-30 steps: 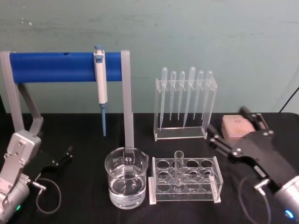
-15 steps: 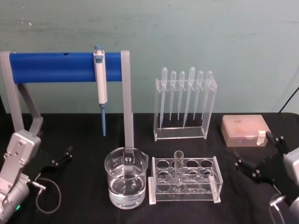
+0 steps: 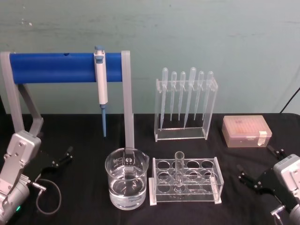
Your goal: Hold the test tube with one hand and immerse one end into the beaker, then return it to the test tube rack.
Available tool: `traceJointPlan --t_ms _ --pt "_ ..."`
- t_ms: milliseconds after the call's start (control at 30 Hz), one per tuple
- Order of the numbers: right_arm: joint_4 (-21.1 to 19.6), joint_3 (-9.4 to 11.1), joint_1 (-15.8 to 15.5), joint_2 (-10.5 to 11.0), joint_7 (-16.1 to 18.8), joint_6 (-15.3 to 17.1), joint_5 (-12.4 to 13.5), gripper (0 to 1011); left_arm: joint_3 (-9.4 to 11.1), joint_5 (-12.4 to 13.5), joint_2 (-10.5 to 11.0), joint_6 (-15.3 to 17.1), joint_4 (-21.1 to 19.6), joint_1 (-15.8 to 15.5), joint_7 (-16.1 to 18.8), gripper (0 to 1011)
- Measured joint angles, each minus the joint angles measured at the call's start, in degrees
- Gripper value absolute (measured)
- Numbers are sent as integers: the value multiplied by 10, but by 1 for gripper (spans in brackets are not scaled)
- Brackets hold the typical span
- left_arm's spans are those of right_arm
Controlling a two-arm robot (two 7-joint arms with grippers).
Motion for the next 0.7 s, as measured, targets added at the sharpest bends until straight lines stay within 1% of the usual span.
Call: traceJointPlan --t_ms 233,700 --pt "5 6 4 -9 13 -2 0 1004 0 0 0 0 0 0 0 1000" --pt "4 5 3 -7 13 -3 0 1004 0 0 0 0 0 0 0 1000"
